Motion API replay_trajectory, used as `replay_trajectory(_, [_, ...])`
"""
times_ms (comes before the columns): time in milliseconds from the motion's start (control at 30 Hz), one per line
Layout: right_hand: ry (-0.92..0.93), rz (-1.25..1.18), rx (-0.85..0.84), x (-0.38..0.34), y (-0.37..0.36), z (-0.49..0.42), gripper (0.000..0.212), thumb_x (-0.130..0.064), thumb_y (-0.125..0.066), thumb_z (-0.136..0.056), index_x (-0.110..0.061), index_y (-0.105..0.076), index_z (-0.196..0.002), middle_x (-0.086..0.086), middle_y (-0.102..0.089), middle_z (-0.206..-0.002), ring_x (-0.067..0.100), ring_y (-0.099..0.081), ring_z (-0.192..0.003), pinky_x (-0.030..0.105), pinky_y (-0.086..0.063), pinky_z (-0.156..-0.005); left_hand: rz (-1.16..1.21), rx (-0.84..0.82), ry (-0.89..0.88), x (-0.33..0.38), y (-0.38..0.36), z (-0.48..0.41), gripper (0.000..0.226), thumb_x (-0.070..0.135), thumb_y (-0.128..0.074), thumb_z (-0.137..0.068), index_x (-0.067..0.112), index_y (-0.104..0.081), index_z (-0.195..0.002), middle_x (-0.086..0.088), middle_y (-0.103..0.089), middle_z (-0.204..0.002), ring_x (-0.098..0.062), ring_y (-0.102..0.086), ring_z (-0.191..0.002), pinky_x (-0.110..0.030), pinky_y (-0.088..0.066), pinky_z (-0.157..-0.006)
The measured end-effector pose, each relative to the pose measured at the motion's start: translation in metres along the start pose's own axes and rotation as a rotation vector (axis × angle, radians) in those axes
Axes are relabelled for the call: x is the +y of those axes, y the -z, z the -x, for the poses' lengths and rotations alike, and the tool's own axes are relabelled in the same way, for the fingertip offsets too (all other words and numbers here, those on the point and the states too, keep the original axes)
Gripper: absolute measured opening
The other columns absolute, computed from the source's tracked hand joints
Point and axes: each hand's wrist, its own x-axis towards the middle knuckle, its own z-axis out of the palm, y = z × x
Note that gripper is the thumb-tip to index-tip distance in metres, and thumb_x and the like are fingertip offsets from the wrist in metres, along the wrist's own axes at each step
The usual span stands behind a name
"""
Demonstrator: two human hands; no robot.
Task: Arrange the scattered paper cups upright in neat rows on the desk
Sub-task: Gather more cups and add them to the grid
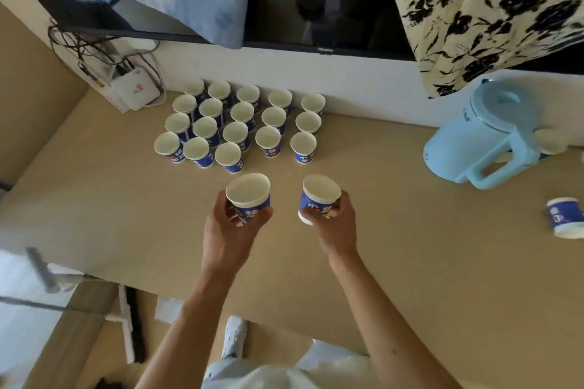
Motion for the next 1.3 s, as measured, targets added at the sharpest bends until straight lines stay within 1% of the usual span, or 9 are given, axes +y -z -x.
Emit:
replay_trajectory(100, [-0.008,0.005,0.062,0.004,-0.023,0.001,0.057,-0.020,-0.083,-0.059,-0.019,-0.061,-0.111,0.002,-0.069,-0.105,0.018,-0.065,-0.093,0.010,-0.049,-0.069,-0.023,-0.093,-0.019,-0.009,0.013,-0.026,0.050,0.020,-0.089,-0.073,0.043,-0.060,-0.105,0.022,-0.072,-0.097,0.008,-0.067,-0.087,-0.022,-0.053,-0.079])
replay_trajectory(267, [-0.049,0.011,0.177,0.014,-0.066,0.010,0.064,-0.023,-0.083,-0.058,-0.016,-0.060,-0.118,0.005,-0.069,-0.112,0.025,-0.067,-0.103,0.028,-0.055,-0.081,-0.028,-0.218,-0.022,-0.027,0.039,-0.070,0.063,0.045,-0.083,-0.056,0.029,-0.062,-0.113,0.009,-0.073,-0.106,-0.011,-0.071,-0.098,-0.034,-0.057,-0.086])
replay_trajectory(367, [-0.058,0.034,0.207,0.027,-0.090,0.010,0.066,-0.023,-0.083,-0.058,-0.015,-0.060,-0.119,0.007,-0.069,-0.114,0.028,-0.067,-0.106,0.045,-0.057,-0.092,-0.032,-0.268,-0.046,-0.045,0.049,-0.094,0.054,0.030,-0.090,-0.063,0.033,-0.062,-0.109,0.009,-0.073,-0.106,-0.010,-0.071,-0.097,-0.035,-0.058,-0.086])
replay_trajectory(433, [-0.061,0.045,0.224,0.036,-0.103,0.007,0.065,-0.022,-0.084,-0.059,-0.015,-0.061,-0.119,0.006,-0.069,-0.114,0.028,-0.067,-0.106,0.049,-0.056,-0.093,-0.025,-0.288,-0.056,-0.059,0.052,-0.109,0.051,0.018,-0.091,-0.069,0.036,-0.061,-0.106,0.009,-0.073,-0.105,-0.006,-0.071,-0.094,-0.034,-0.058,-0.086])
replay_trajectory(533, [-0.043,0.046,0.256,0.053,-0.121,-0.007,0.064,-0.021,-0.084,-0.060,-0.016,-0.061,-0.119,0.005,-0.069,-0.113,0.026,-0.067,-0.105,0.046,-0.058,-0.091,-0.002,-0.320,-0.084,-0.080,0.053,-0.126,0.051,0.027,-0.089,-0.066,0.033,-0.063,-0.110,0.013,-0.073,-0.104,0.000,-0.070,-0.091,-0.024,-0.055,-0.079])
replay_trajectory(667, [0.013,0.062,0.255,0.068,-0.136,-0.029,0.058,-0.015,-0.088,-0.066,-0.022,-0.062,-0.118,-0.004,-0.069,-0.111,0.008,-0.066,-0.098,0.020,-0.054,-0.077,0.030,-0.351,-0.122,-0.102,0.051,-0.135,0.053,0.036,-0.083,-0.063,0.033,-0.062,-0.112,0.023,-0.071,-0.101,0.002,-0.069,-0.094,-0.010,-0.052,-0.075])
replay_trajectory(733, [0.055,0.062,0.248,0.074,-0.143,-0.043,0.059,-0.011,-0.088,-0.068,-0.024,-0.061,-0.119,-0.008,-0.068,-0.112,0.004,-0.065,-0.099,0.014,-0.053,-0.076,0.047,-0.354,-0.142,-0.116,0.049,-0.140,0.053,0.036,-0.083,-0.064,0.034,-0.062,-0.112,0.022,-0.071,-0.101,0.001,-0.069,-0.095,-0.009,-0.052,-0.076])
replay_trajectory(1100, [0.312,0.091,0.174,0.112,-0.160,-0.116,0.064,-0.004,-0.085,-0.069,-0.020,-0.055,-0.122,-0.013,-0.067,-0.113,0.006,-0.069,-0.102,0.030,-0.059,-0.085,0.112,-0.306,-0.240,-0.179,0.039,-0.156,0.051,0.037,-0.083,-0.065,0.045,-0.060,-0.111,0.021,-0.072,-0.107,-0.003,-0.070,-0.103,-0.012,-0.053,-0.083])
replay_trajectory(1300, [0.414,0.134,0.120,0.118,-0.168,-0.143,0.063,-0.016,-0.086,-0.064,-0.019,-0.056,-0.119,-0.011,-0.070,-0.111,0.009,-0.070,-0.100,0.030,-0.059,-0.082,0.147,-0.297,-0.298,-0.191,0.032,-0.167,0.049,0.031,-0.084,-0.068,0.040,-0.063,-0.111,0.015,-0.073,-0.107,-0.010,-0.071,-0.103,-0.015,-0.054,-0.083])
